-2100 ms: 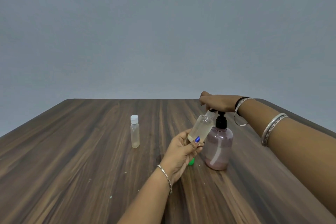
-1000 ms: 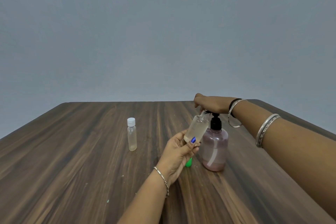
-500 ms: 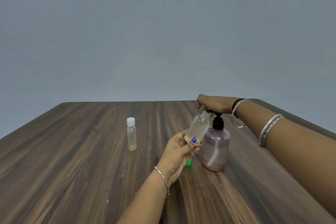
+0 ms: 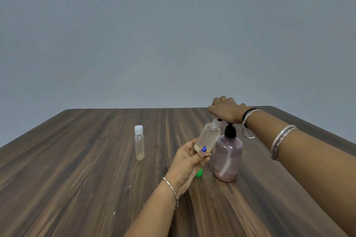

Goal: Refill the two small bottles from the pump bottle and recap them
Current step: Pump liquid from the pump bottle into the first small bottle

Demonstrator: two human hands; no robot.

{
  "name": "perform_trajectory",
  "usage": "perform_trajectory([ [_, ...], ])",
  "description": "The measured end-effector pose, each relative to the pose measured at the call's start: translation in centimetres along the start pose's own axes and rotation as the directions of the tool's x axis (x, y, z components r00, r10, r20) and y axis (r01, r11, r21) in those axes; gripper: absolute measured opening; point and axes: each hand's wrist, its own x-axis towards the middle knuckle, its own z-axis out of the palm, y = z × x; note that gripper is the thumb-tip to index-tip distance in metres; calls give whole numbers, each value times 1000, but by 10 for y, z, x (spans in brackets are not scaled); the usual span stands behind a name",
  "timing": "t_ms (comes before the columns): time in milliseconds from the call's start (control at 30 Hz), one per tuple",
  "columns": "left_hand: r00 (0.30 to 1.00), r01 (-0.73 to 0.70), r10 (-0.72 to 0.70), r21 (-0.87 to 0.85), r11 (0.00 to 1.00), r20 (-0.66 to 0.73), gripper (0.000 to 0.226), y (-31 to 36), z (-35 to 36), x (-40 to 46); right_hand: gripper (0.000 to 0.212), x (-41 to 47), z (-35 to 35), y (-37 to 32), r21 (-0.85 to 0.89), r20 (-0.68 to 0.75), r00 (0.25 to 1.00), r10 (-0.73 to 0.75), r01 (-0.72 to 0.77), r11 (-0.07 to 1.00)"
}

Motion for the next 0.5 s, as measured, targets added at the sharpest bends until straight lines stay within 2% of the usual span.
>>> perform_trajectory([
  [367, 1000, 9, -9, 16, 1000, -11, 36, -3, -2, 1, 20, 3, 9, 5, 43, 31, 999, 13, -15, 999],
  [500, 1000, 3, -3, 21, 1000, -7, 35, -3, -1, 1, 18, 3, 8, 6, 131, 73, 997, 9, -19, 991],
])
